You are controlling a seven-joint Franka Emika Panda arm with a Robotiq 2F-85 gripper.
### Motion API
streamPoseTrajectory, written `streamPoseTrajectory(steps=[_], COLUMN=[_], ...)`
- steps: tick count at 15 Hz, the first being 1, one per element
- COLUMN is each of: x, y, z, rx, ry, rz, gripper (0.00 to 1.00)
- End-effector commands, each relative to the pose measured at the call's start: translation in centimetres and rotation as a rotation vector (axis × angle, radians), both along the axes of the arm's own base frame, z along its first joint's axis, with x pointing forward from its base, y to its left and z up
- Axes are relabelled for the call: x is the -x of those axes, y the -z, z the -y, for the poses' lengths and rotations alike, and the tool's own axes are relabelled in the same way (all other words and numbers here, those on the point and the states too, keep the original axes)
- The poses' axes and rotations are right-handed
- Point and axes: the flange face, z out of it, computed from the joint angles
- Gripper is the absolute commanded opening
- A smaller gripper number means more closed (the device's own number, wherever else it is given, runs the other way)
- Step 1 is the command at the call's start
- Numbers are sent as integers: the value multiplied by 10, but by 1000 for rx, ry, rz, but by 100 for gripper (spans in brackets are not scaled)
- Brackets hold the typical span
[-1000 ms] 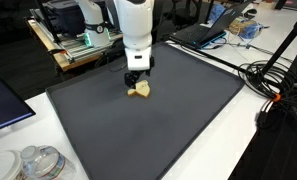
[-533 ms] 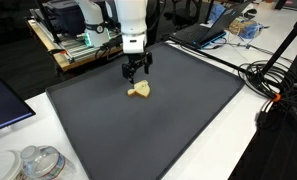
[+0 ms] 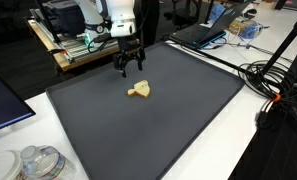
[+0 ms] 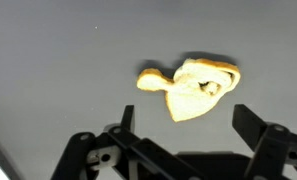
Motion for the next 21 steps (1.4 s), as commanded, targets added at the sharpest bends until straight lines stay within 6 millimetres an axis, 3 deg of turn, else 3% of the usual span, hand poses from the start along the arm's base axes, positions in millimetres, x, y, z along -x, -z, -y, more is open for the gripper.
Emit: streamPoseTrajectory(steps=[1,6,9,13,19,21], x=[30,56,62,49,20,6], y=[1,13,8,4,21,22], z=[-1,-6,-8,-16,-46,-42], rx=[3,6,21,22,36,31], ry=[6,-1,-29,-91,-410,-439], rz=[95,203,264,216,81,50], gripper=[100,100,100,100,100,100])
